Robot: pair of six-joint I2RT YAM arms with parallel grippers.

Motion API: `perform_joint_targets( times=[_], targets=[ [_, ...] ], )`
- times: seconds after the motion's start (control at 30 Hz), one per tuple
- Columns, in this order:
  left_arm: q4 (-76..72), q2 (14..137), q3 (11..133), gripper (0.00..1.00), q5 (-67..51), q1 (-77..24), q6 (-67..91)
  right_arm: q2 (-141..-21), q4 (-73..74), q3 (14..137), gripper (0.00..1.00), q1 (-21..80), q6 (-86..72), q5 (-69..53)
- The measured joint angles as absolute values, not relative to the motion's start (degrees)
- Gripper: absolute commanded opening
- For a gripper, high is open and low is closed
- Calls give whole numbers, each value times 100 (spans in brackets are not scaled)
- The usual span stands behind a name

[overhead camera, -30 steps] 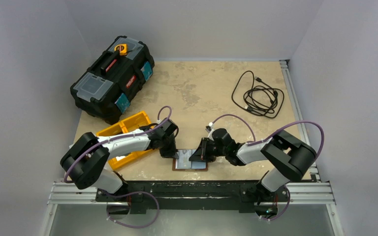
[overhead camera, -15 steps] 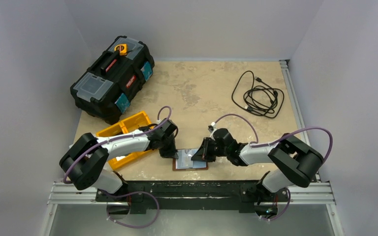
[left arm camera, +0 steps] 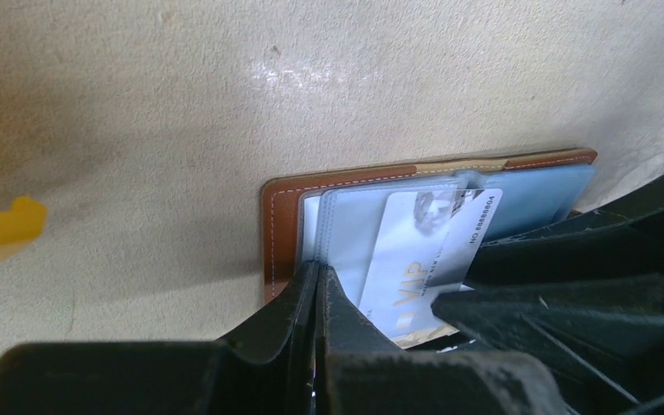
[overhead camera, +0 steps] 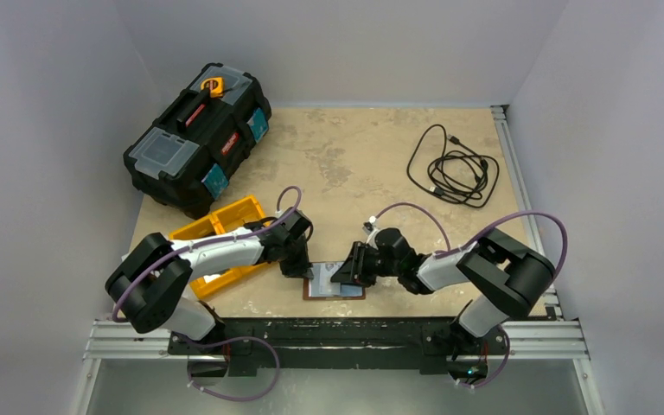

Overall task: Take the credit cards out of the card holder
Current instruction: Remove the credit card from the card holder.

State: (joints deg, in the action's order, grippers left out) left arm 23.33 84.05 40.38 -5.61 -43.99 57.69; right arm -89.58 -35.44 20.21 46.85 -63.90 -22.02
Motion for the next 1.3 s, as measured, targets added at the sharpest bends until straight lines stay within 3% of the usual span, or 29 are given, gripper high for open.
perform_joint_targets(
  times=[0.1,0.3,1.0,1.07,1.3],
  targets=[
    [2335,8407,4040,0,-561,-4399,5771,-9118,-3671,2016,10,4685,-6442,-2213],
    [2338,8418,4051,0,-563,-4401,5771,-8910,-3446,1957,0,4648,-6451,-2119],
    [2582,8407,4191,0,-419,-4405,5564,-7153,-1313,2093,0,4493,-5972,-1437],
    [2687,8383,4226,9,-353,-4405,5463,-7054,-1175,2143,0,4493,-5935,-1400],
    [3072,7894,4283,60,-268,-4407,5087,-6807,-770,2392,0,4469,-5850,-1295]
  ],
)
